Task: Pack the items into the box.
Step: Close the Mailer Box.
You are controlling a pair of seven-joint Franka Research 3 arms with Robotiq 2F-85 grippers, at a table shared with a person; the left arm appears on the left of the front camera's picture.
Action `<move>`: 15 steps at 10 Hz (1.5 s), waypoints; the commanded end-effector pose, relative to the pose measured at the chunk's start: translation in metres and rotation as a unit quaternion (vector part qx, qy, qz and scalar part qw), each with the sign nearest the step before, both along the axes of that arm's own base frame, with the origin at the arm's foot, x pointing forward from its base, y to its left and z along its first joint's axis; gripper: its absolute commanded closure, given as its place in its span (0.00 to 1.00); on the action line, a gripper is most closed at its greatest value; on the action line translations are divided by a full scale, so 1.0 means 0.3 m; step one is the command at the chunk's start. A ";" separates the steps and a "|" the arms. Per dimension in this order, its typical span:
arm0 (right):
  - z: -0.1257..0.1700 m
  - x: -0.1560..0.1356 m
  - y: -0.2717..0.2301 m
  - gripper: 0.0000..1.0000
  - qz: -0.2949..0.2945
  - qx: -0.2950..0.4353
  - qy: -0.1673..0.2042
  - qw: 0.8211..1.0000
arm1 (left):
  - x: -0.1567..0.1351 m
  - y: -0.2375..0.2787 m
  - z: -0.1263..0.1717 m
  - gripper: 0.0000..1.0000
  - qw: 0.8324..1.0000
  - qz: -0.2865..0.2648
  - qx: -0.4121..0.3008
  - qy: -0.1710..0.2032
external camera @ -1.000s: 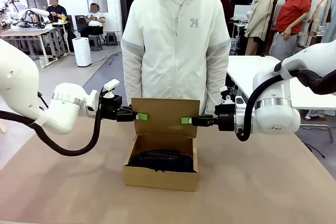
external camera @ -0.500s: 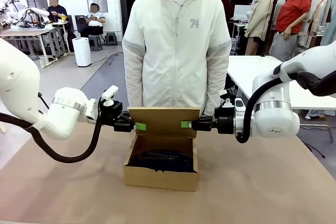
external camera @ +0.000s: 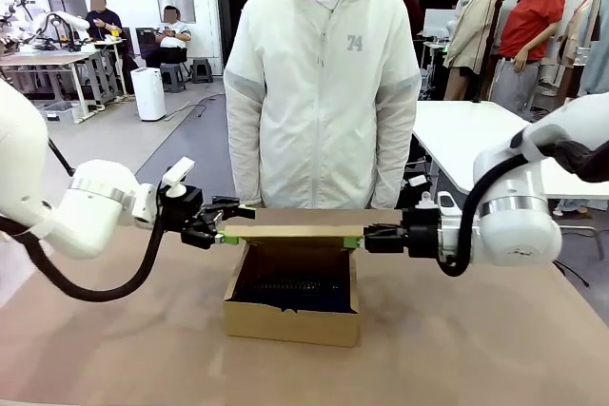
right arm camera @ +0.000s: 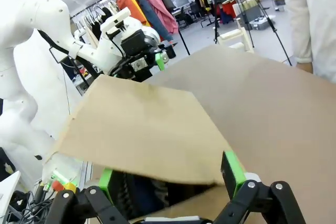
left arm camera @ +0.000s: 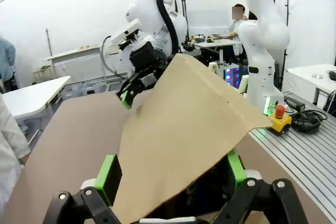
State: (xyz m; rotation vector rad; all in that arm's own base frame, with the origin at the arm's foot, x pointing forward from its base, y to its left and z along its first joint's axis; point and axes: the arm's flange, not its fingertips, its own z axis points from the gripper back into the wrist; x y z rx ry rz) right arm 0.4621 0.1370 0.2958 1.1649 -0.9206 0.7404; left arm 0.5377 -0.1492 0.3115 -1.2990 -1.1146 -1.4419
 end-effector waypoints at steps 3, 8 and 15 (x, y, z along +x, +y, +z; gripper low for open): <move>0.032 -0.114 -0.203 0.00 -0.081 0.040 -0.023 0.996 | -0.166 0.231 -0.010 0.00 0.994 0.108 -0.014 -0.008; 0.081 0.011 0.037 0.00 -0.090 0.013 -0.046 0.995 | -0.041 0.123 0.037 0.00 0.985 0.128 -0.084 0.074; -0.019 -0.008 0.288 0.00 0.035 -0.179 -0.076 0.980 | 0.017 -0.211 -0.070 0.00 0.990 -0.046 0.134 0.018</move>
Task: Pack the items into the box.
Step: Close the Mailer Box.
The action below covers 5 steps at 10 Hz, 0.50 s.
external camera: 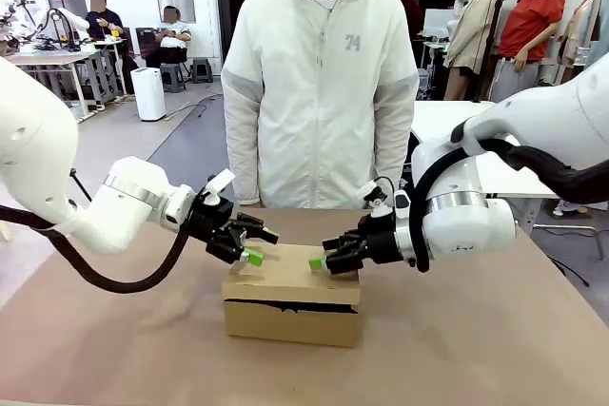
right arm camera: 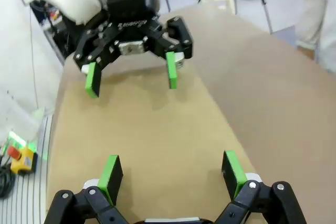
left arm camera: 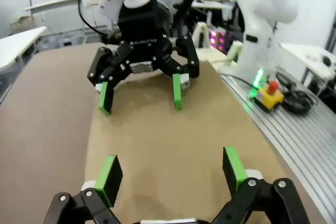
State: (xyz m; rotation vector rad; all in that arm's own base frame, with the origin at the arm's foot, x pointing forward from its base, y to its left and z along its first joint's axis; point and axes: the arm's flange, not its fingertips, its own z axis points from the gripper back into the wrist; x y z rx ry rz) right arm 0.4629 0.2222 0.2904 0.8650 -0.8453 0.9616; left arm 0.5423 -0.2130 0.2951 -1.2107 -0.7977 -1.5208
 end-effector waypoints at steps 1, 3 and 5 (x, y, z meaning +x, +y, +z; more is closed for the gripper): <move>-0.020 -0.027 0.000 0.00 0.023 -0.024 -0.017 0.999 | -0.016 -0.003 -0.037 0.00 0.999 -0.023 0.005 -0.026; -0.051 -0.048 -0.001 0.00 0.036 -0.022 -0.025 0.999 | -0.047 -0.004 -0.069 0.00 0.998 -0.039 0.029 -0.037; -0.075 -0.061 -0.018 0.00 0.034 -0.016 -0.038 0.999 | -0.059 0.001 -0.085 0.00 0.997 -0.046 0.041 -0.045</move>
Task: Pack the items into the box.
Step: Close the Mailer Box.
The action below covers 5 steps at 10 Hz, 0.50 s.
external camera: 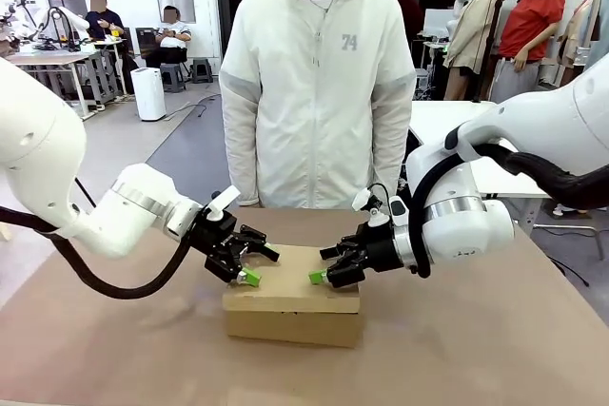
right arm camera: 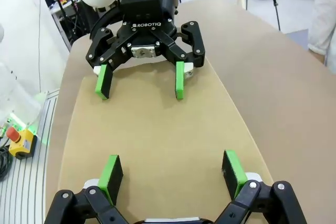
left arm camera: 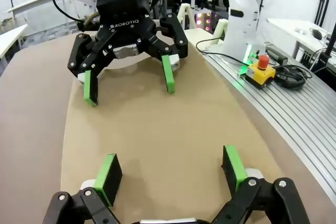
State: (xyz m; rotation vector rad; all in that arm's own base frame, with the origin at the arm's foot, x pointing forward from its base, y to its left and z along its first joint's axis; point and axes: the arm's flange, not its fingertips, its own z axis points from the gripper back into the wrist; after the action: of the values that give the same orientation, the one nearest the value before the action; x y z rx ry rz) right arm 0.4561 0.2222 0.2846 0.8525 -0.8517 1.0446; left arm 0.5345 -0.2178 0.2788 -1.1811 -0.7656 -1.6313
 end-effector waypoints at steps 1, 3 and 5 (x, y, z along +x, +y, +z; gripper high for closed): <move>-0.068 -0.050 -0.028 0.00 0.018 -0.002 -0.023 1.000 | -0.031 0.019 -0.039 0.00 1.000 -0.013 0.022 -0.015; -0.108 -0.063 -0.034 0.00 0.050 -0.024 -0.008 0.998 | -0.015 0.017 -0.053 0.00 0.999 -0.013 0.030 -0.008; -0.094 -0.065 -0.038 0.00 0.048 -0.005 -0.027 0.998 | -0.007 0.022 -0.048 0.00 1.000 -0.001 0.022 -0.004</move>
State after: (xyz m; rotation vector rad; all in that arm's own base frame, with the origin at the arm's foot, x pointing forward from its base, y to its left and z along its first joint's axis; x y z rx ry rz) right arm 0.4474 0.2188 0.2759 0.8812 -0.8679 1.1130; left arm 0.5342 -0.2163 0.2763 -1.1771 -0.7527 -1.6420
